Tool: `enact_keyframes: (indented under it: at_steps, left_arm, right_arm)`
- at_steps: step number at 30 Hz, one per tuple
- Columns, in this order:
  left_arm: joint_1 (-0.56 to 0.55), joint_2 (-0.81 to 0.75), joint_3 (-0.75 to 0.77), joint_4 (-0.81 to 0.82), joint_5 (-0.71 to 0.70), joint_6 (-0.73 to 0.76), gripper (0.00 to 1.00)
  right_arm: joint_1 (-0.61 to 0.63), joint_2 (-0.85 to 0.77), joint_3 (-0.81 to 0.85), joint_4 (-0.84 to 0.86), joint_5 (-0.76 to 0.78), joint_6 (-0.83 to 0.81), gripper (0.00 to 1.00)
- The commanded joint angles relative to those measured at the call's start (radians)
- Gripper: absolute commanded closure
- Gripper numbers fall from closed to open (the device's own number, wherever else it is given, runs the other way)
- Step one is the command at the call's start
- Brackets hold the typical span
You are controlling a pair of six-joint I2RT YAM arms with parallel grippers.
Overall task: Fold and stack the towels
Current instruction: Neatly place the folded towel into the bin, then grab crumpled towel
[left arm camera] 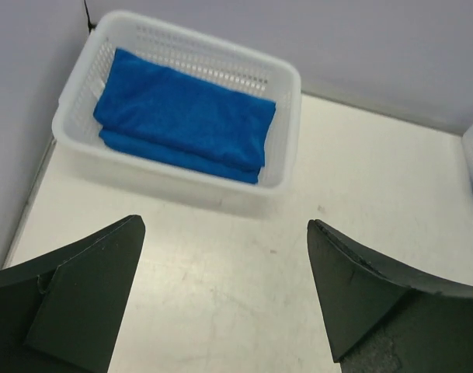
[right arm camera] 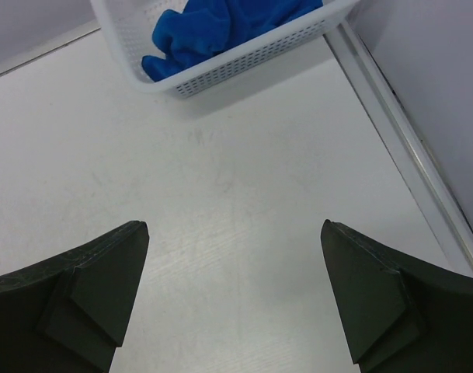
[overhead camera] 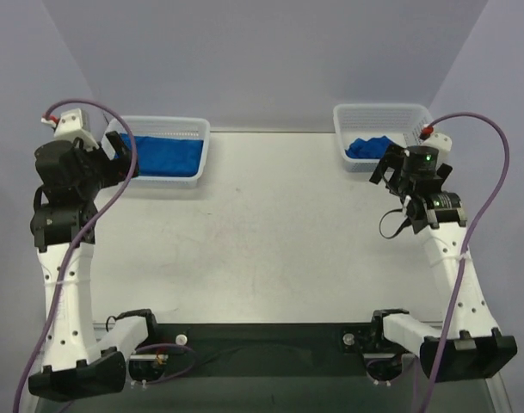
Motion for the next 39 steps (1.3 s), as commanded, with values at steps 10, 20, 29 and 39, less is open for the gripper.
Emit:
enact_keyframes:
  at_steps: [10,20,29,39]
  left_arm:
    - [-0.131,-0.207,-0.297,-0.200,-0.003,0.022,0.02]
    - [-0.193,-0.167,-0.345,-0.162,-0.027,0.005,0.03]
    - [-0.193,-0.141,-0.357,-0.131,0.025,0.008,0.03]
    - [-0.191,-0.168,-0.323,-0.131,0.017,-0.002,0.08]
  right_arm:
    - [-0.241,0.662,0.431,0.251,-0.236,0.044,0.11]
    - [-0.236,1.109,0.798,0.266,-0.405,-0.010,0.14]
    - [-0.215,1.131,0.842,0.266,-0.442,-0.062,0.91]
    - [-0.138,0.852,1.039,0.262,-0.410,-0.243,1.00]
